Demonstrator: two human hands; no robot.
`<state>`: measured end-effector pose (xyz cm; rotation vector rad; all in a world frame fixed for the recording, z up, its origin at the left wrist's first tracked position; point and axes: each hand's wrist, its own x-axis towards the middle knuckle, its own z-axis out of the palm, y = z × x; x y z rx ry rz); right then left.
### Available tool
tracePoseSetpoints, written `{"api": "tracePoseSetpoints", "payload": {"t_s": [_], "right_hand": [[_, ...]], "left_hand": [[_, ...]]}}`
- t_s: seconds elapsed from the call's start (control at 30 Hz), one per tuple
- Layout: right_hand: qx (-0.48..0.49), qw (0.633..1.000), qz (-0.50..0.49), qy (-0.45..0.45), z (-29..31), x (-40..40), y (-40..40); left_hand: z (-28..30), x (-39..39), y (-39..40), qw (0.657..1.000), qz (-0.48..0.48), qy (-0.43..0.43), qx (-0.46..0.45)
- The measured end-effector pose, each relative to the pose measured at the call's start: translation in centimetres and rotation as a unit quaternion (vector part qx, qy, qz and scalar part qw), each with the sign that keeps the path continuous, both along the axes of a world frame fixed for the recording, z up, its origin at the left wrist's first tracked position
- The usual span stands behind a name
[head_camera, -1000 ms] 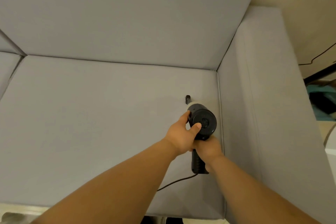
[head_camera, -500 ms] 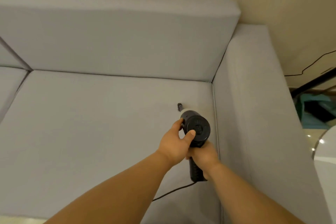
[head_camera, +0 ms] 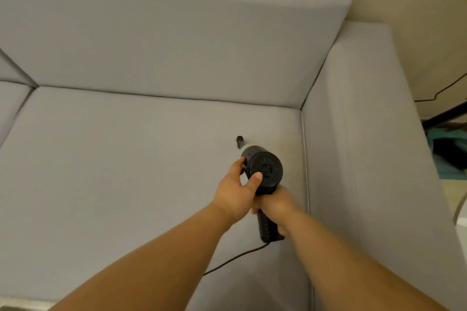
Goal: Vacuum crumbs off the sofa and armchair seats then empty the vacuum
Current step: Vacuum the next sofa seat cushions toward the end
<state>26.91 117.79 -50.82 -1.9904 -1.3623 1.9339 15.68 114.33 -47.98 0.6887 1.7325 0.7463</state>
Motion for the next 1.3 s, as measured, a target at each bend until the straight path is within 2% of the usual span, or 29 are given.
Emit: {"api": "tracePoseSetpoints", "payload": {"t_s": [0.1, 0.23, 0.43, 0.57, 0.77, 1.03, 1.3], "right_hand": [[-0.022, 0.999, 0.039, 0.008, 0.6, -1.9, -1.0], [-0.014, 0.999, 0.044, 0.013, 1.6, -2.3, -1.6], [0.063, 0.998, -0.022, -0.006, 2.0, -1.2, 0.9], [0.058, 0.997, -0.043, -0.02, 0.5, -0.8, 2.7], [0.036, 0.999, 0.03, -0.018, -1.3, -2.5, 1.9], [-0.016, 0.99, 0.141, -0.007, 1.3, -5.6, -1.1], [0.062, 0.997, 0.046, -0.002, 2.0, -4.7, 1.4]], "left_hand": [[0.6, -1.8, -1.7, 1.0, 0.016, 0.006, -0.016], [2.0, -2.3, -2.5, 1.0, 0.028, 0.004, -0.01], [2.9, -1.0, 1.1, 1.0, -0.002, -0.014, 0.014], [1.2, -0.4, 3.8, 0.999, -0.017, -0.036, 0.002], [-1.2, -1.9, 1.1, 1.0, 0.025, -0.006, -0.004], [1.5, -4.6, -3.9, 0.994, 0.105, 0.015, -0.018], [2.6, -3.8, 0.0, 0.998, 0.057, 0.01, 0.023]]}}
